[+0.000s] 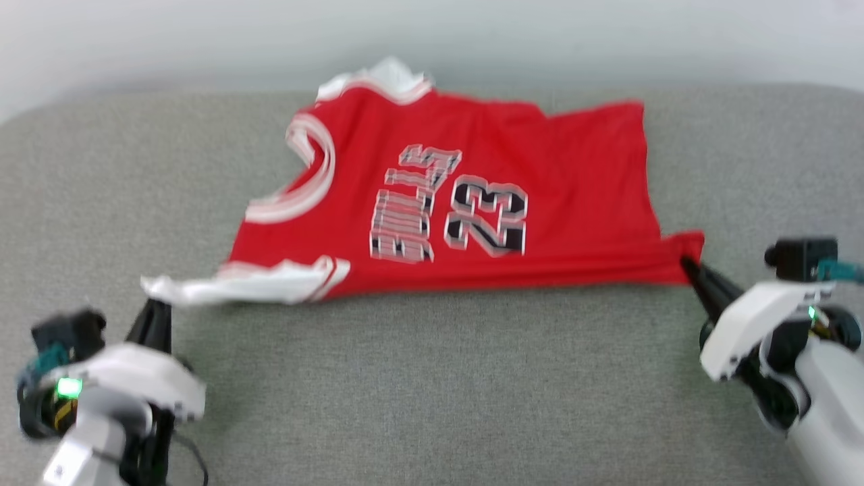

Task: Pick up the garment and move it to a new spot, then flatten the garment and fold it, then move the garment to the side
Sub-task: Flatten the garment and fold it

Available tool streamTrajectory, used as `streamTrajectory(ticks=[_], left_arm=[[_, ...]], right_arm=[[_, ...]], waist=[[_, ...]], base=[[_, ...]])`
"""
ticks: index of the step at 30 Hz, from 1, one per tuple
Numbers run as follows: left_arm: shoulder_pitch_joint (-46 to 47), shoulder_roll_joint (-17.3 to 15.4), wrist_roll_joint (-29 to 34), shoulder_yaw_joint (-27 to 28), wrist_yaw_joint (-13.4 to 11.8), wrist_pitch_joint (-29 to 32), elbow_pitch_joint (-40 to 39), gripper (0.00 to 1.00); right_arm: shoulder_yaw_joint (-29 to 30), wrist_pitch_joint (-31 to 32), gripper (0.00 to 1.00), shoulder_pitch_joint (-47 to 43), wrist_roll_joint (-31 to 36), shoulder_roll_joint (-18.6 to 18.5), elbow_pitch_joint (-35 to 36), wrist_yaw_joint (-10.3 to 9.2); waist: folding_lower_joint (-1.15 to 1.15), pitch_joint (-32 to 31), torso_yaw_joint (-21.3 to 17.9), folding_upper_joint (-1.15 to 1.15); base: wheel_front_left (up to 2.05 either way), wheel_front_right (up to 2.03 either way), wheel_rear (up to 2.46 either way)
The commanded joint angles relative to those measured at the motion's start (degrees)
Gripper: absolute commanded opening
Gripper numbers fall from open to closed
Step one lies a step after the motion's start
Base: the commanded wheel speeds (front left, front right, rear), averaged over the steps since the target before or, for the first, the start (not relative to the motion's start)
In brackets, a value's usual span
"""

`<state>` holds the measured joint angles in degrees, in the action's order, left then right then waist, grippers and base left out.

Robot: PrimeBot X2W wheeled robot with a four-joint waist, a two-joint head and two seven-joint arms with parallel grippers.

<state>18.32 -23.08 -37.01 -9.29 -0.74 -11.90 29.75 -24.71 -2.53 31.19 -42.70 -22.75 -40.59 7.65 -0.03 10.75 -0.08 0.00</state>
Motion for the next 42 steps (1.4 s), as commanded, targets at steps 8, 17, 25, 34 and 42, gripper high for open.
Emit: streamTrajectory(ticks=[8, 17, 25, 34, 42], left_arm=[[-16.87, -2.67, -1.84, 3.03, -7.99, 5.58, -15.44, 0.0], [-32.84, -3.02, -3.77, 5.28, -14.44, 10.19, -31.02, 0.0], [-36.81, -3.37, -3.95, 5.46, -16.76, 12.37, -37.65, 0.0], [-26.92, -4.05, -2.79, 1.74, -13.15, 13.66, -35.34, 0.0], [-15.76, -2.82, -2.24, -1.43, -9.27, 13.62, -27.24, 0.0]], right_arm=[[6.29, 0.48, 0.0, -13.26, 2.6, -0.88, 6.23, -0.4], [16.94, 6.06, 0.0, -28.95, 9.1, 3.47, 18.34, -0.46], [26.16, 14.06, 0.0, -38.82, 15.37, 9.79, 30.98, -0.44], [27.96, 19.56, 0.0, -36.17, 20.23, 12.6, 36.02, -0.23], [26.07, 20.38, 0.0, -28.71, 20.75, 12.35, 32.64, -0.22]], waist=[[0.03, -5.89, 0.38, 0.0], [0.03, -8.3, 0.53, 0.0], [0.03, -8.68, 1.21, 0.0], [0.03, -6.81, 1.14, 0.0], [0.03, -2.78, 0.6, 0.0]], base=[[0.0, 0.0, 0.0], [0.0, 0.0, 0.0], [0.0, 0.0, 0.0], [0.0, 0.0, 0.0], [0.0, 0.0, 0.0]])
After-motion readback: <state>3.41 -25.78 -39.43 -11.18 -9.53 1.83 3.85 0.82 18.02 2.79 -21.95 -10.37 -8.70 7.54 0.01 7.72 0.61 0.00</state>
